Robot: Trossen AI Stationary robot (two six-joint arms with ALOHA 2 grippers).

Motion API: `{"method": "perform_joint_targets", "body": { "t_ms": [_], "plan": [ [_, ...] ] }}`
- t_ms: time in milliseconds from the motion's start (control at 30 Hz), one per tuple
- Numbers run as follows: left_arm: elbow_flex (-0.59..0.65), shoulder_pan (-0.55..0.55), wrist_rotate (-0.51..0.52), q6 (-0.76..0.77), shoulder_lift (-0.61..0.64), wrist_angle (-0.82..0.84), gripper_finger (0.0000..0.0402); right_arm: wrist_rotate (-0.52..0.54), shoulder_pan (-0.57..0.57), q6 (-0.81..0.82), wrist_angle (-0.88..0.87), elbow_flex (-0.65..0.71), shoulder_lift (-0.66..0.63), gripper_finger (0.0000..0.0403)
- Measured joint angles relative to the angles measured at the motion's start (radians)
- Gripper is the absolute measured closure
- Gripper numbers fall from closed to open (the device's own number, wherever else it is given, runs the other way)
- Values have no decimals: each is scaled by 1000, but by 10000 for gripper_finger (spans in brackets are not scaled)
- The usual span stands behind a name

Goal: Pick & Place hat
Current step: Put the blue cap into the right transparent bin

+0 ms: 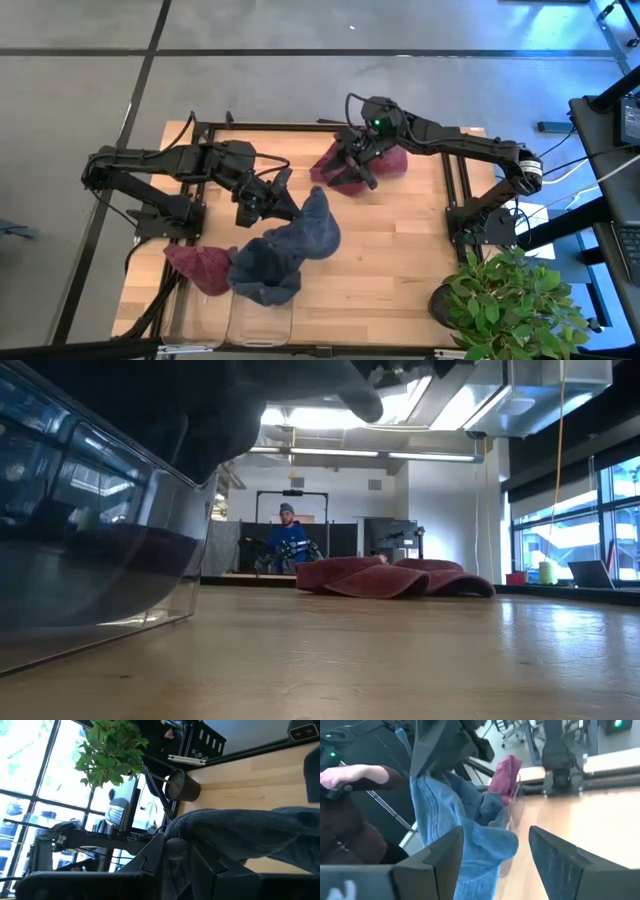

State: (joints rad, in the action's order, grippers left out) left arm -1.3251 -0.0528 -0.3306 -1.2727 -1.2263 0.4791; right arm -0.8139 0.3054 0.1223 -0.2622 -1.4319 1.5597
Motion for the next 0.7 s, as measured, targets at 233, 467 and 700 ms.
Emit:
{"method": "perform_joint_targets", "body": {
  "t_ms": [233,467,700],
  "plan": [
    [0,1,-3,-35,-5,-46,348,-25,-23,-25,73,0,0,177],
    [0,19,3,-50,-5,-73,348,-45,-72,-21,83,0,5,177],
    [0,36,4,-68,-31,-110,348,6,-114,-32,73,0,5,183]
  ]
}}
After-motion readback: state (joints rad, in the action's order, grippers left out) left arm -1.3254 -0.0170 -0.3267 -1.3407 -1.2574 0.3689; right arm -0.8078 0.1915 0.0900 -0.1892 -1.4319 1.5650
